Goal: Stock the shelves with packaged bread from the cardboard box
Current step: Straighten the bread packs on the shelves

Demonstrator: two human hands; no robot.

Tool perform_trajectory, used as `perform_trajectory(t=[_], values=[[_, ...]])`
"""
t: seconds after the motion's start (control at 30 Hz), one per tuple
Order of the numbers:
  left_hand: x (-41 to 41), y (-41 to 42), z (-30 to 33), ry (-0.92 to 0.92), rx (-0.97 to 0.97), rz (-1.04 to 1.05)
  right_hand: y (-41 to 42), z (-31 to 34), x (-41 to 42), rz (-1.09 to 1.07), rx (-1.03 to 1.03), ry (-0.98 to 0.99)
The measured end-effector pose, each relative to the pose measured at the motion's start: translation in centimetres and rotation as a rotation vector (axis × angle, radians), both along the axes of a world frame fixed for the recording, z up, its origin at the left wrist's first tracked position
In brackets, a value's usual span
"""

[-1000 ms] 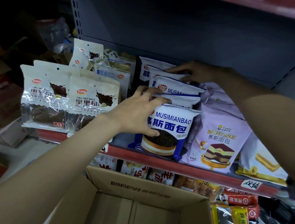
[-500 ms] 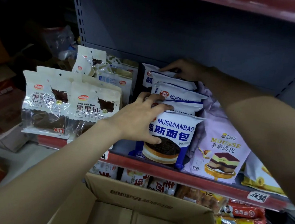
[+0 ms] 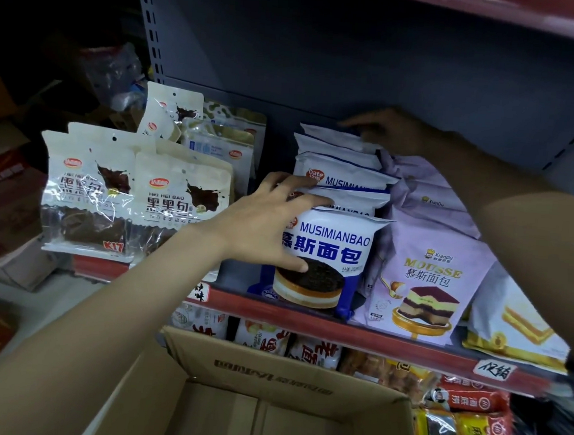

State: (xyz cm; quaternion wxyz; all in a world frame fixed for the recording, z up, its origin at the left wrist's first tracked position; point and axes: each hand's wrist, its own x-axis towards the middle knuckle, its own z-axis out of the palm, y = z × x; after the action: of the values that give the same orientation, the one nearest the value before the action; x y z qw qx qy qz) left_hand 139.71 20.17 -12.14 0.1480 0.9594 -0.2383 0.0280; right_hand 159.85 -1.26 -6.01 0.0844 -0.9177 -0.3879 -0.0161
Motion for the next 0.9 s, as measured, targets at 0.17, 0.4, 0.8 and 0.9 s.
perform_trajectory(t=[0.17,0.4,0.8,0.9], values=[[0.5,-0.4,-0.1,-0.023,-0.097,-0.029,-1.4,1.3,-5.2,-0.126,0.297,0.045],[1.2,-0.7,0.4,0.008,-0.049,-0.028,-1.1,-1.1,-7.8,-0.237,0.038,0.096],[-2.2,-1.1,-1.2,-0.028,-0.513,0.106,0.7,-1.4,-9.1,-0.234,0.087,0.059],[-3.5,-1.7,-2.4,0.056,-0.849,0.207,-0.3,-0.1,-12.0,-0.294,0.184,-0.004]])
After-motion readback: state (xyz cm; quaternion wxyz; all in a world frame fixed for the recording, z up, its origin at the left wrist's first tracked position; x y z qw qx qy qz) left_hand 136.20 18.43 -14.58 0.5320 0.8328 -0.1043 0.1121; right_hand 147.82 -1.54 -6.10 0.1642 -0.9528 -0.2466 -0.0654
